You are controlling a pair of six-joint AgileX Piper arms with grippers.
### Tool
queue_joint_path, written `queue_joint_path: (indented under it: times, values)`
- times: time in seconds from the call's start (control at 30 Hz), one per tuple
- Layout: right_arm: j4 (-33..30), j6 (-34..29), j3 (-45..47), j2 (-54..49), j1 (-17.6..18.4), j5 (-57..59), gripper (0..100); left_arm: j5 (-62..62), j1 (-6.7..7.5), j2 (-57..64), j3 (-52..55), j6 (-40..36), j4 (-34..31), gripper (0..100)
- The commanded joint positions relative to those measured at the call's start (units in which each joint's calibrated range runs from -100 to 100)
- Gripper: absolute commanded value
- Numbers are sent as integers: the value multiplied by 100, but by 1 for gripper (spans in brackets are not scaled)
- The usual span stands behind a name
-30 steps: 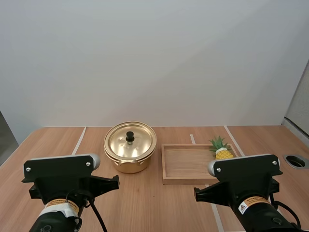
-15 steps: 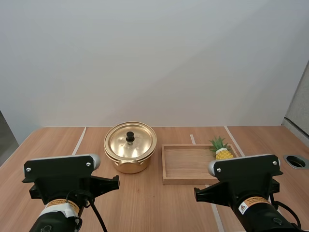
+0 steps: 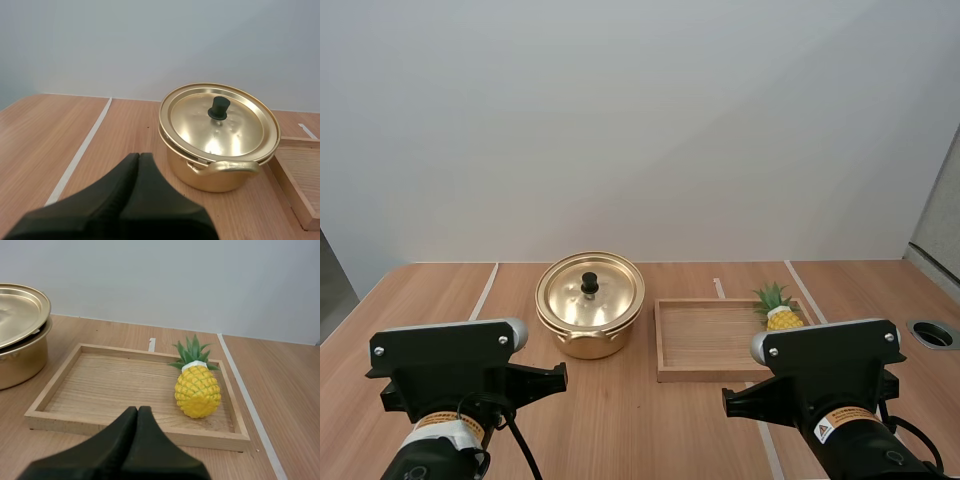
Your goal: Open the pot, put the grape inside, and close it
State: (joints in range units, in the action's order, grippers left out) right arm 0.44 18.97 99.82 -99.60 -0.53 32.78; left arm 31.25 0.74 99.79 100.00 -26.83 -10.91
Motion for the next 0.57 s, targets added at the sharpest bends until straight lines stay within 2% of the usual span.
queue_joint_path:
  times: [0.0, 0.53]
  values:
    - [18, -32, 18, -40, -3, -116, 0, 19, -1, 21, 0, -32, 70, 0]
    - [18, -32, 18, -40, -3, -136, 0, -2, -1, 21, 0, -32, 70, 0]
